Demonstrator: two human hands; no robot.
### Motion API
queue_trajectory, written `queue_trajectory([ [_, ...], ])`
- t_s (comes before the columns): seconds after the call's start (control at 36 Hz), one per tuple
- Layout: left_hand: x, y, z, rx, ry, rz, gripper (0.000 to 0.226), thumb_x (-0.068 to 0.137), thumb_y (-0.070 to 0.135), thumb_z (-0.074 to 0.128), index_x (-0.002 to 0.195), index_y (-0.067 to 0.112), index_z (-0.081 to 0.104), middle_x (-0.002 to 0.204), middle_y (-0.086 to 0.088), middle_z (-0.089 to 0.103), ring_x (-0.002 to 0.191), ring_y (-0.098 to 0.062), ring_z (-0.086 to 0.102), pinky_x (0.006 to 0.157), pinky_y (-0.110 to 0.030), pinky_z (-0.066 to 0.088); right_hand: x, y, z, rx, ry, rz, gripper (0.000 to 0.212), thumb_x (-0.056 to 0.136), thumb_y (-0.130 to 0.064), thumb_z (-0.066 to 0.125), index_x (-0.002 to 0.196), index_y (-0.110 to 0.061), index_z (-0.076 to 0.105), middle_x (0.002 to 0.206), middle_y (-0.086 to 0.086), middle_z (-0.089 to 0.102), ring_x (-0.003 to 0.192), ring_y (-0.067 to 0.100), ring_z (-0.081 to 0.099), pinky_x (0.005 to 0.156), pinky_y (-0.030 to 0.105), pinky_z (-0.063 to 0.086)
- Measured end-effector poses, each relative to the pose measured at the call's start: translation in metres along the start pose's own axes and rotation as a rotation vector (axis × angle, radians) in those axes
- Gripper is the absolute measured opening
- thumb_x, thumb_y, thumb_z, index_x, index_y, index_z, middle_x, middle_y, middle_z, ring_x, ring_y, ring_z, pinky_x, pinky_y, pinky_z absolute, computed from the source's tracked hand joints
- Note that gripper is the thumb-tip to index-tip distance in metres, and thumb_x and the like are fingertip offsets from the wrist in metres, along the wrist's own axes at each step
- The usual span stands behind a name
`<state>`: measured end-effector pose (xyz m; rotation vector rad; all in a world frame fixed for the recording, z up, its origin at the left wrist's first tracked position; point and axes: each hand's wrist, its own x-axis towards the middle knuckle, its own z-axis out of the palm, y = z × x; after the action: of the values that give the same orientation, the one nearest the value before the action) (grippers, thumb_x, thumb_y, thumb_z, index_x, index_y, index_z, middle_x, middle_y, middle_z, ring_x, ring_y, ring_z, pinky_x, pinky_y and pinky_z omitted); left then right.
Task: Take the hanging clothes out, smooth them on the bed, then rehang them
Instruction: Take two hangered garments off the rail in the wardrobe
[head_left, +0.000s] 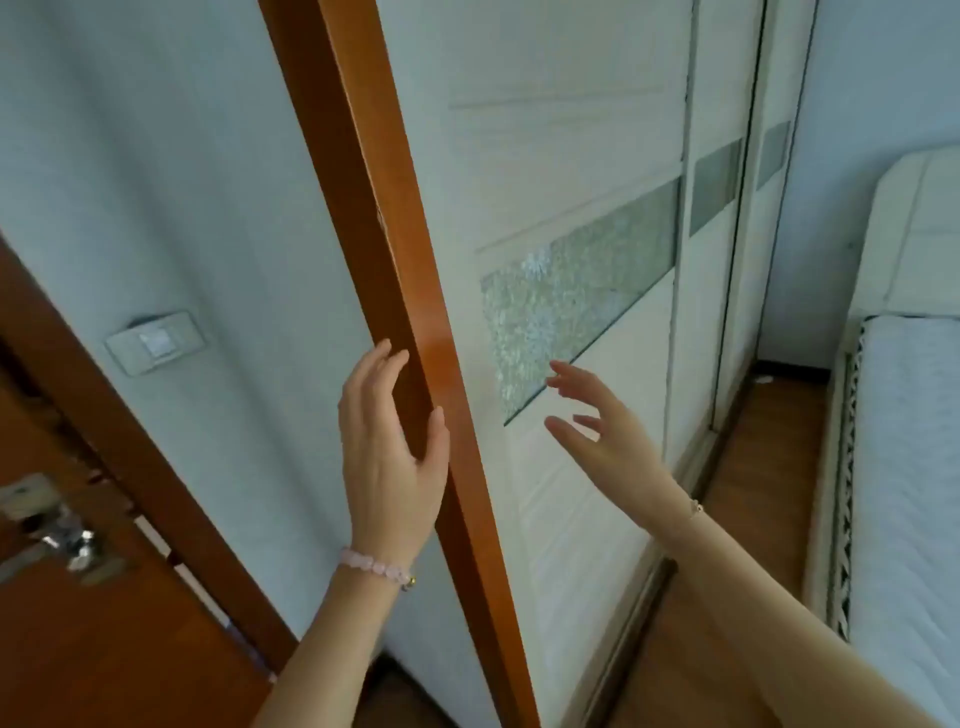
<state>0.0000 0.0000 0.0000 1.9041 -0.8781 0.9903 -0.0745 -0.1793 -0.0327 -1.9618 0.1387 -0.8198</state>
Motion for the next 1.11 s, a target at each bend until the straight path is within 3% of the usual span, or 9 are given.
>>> queue_trajectory([
  [0.06, 0.015, 0.002, 0.002, -0.016, -0.018, -0.078, 0.066, 0.088, 0.021, 0.062, 0.144, 0.013, 0.028, 0.152, -0.010, 0.030, 0.140, -0.012, 0.026, 0.110, -0.001, 0.017, 0.015, -0.010, 0.007, -0.046, -0.006, -0.064, 0.053, 0.091, -0.023, 0.058, 0.138, -0.035, 0.037, 0.135, -0.020, 0.045, 0.125, -0.003, 0.042, 0.103, 0.018, 0.035],
  [0.17, 0.030, 0.006, 0.018, -0.004, -0.104, -0.187, 0.087, 0.085, 0.026, 0.067, 0.151, 0.016, 0.011, 0.160, -0.004, 0.013, 0.145, -0.011, 0.012, 0.110, -0.022, 0.017, 0.043, -0.015, 0.028, -0.070, -0.035, -0.128, 0.056, 0.092, -0.026, 0.055, 0.143, -0.029, 0.032, 0.145, -0.017, 0.036, 0.135, 0.002, 0.031, 0.114, 0.028, 0.028],
  [0.31, 0.028, -0.001, 0.030, 0.069, -0.076, -0.178, 0.092, 0.083, 0.028, 0.069, 0.146, 0.025, 0.002, 0.159, 0.002, 0.010, 0.141, -0.006, 0.006, 0.110, -0.022, 0.014, 0.065, -0.017, 0.053, 0.016, 0.016, -0.138, 0.061, 0.092, -0.030, 0.056, 0.145, -0.031, 0.027, 0.140, -0.027, 0.028, 0.131, -0.009, 0.024, 0.107, 0.007, 0.018],
  [0.36, 0.026, -0.005, 0.031, 0.029, -0.073, -0.180, 0.091, 0.082, 0.028, 0.069, 0.143, 0.032, 0.002, 0.156, 0.011, 0.008, 0.141, -0.005, 0.008, 0.109, -0.013, 0.013, 0.069, -0.016, 0.060, 0.095, 0.032, -0.126, 0.062, 0.089, -0.032, 0.059, 0.143, -0.036, 0.027, 0.141, -0.027, 0.030, 0.131, -0.010, 0.027, 0.102, 0.000, 0.019],
  [0.47, 0.027, -0.011, 0.032, -0.039, -0.072, -0.185, 0.095, 0.079, 0.042, 0.066, 0.146, 0.048, -0.001, 0.155, 0.016, 0.008, 0.143, -0.003, 0.010, 0.107, -0.012, 0.018, 0.072, -0.009, 0.061, 0.181, 0.055, -0.131, 0.062, 0.083, -0.031, 0.067, 0.137, -0.038, 0.036, 0.132, -0.029, 0.036, 0.128, -0.005, 0.036, 0.106, 0.016, 0.033],
  [0.64, 0.025, -0.015, 0.036, -0.050, -0.062, -0.171, 0.089, 0.076, 0.046, 0.060, 0.133, 0.063, -0.006, 0.148, 0.030, 0.001, 0.131, 0.029, -0.005, 0.105, -0.003, 0.014, 0.074, 0.000, 0.064, 0.132, 0.059, -0.153, 0.067, 0.078, -0.031, 0.071, 0.137, -0.035, 0.039, 0.126, -0.022, 0.041, 0.119, -0.001, 0.044, 0.101, 0.021, 0.041],
  [0.86, 0.025, -0.020, 0.030, 0.026, -0.045, -0.102, 0.089, 0.075, 0.047, 0.061, 0.142, 0.043, 0.002, 0.153, 0.011, 0.015, 0.138, 0.003, 0.012, 0.103, -0.002, 0.017, 0.074, 0.002, 0.064, 0.173, 0.087, -0.186, 0.070, 0.079, -0.025, 0.072, 0.140, -0.029, 0.040, 0.120, -0.019, 0.047, 0.114, -0.001, 0.049, 0.094, 0.014, 0.044],
  [0.92, 0.022, -0.021, 0.028, 0.122, -0.008, -0.059, 0.086, 0.076, 0.045, 0.062, 0.146, 0.028, 0.015, 0.153, 0.002, 0.027, 0.138, -0.008, 0.025, 0.106, -0.014, 0.029, 0.074, 0.002, 0.063, 0.205, 0.103, -0.171, 0.068, 0.079, -0.023, 0.072, 0.139, -0.030, 0.040, 0.121, -0.017, 0.048, 0.113, -0.004, 0.049, 0.094, 0.011, 0.044],
  [1.11, -0.023, -0.007, 0.055, 0.144, 0.096, 0.309, 0.030, 0.095, 0.026, 0.046, 0.123, 0.013, 0.046, 0.127, -0.004, 0.047, 0.116, -0.017, 0.050, 0.091, -0.033, 0.054, 0.087, 0.012, 0.050, 0.170, 0.158, -0.168, 0.062, 0.081, -0.024, 0.070, 0.135, -0.036, 0.041, 0.122, -0.014, 0.051, 0.111, -0.008, 0.050, 0.087, 0.008, 0.046],
])
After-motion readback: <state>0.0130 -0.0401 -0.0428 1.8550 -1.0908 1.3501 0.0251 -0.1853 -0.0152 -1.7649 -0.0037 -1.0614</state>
